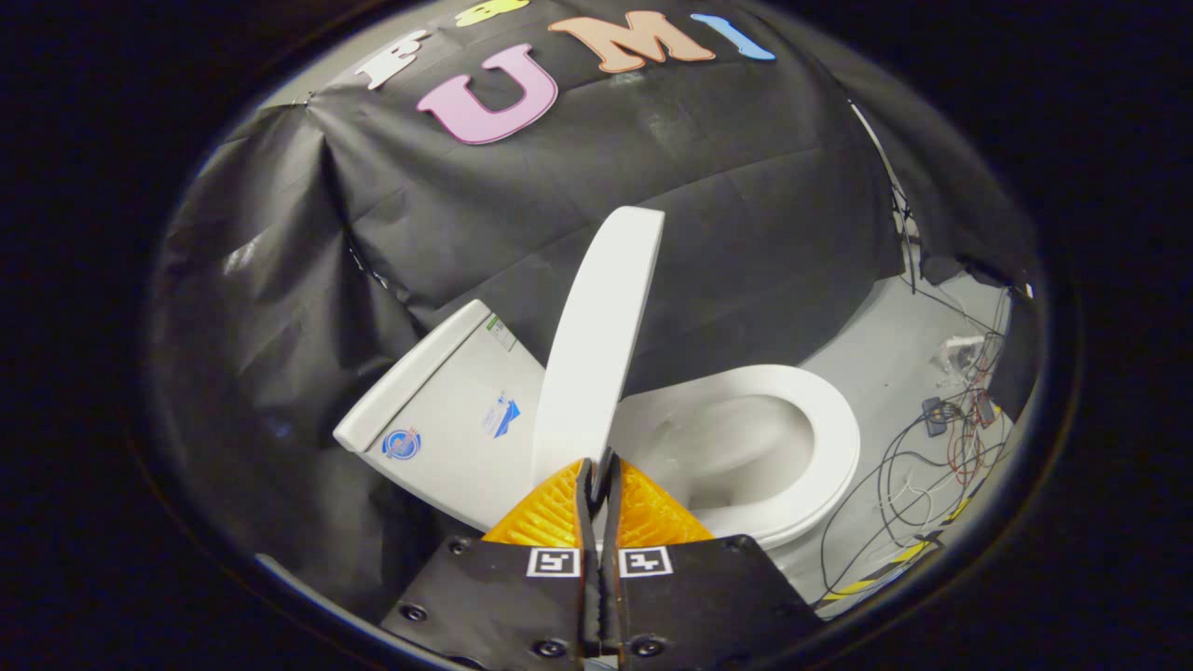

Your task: Open the toilet lid.

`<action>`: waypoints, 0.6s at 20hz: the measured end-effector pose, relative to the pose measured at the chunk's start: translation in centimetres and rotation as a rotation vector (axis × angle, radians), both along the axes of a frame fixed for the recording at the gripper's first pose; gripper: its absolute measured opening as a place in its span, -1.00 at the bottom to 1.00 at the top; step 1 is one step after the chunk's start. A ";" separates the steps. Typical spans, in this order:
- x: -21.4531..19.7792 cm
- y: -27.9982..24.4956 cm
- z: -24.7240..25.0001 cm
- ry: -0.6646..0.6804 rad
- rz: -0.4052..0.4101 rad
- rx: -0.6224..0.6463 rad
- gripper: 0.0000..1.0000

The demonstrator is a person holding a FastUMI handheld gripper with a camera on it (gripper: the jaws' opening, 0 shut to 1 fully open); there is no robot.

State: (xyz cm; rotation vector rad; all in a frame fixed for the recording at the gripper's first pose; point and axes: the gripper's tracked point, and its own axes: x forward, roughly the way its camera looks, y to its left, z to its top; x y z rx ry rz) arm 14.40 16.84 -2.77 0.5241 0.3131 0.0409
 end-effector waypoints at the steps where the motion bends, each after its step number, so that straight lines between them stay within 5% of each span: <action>1: 0.1 -0.1 0.1 -0.003 -0.001 -0.017 -0.98; 12: -0.2 0.3 0.3 -0.003 -0.047 -0.115 -0.98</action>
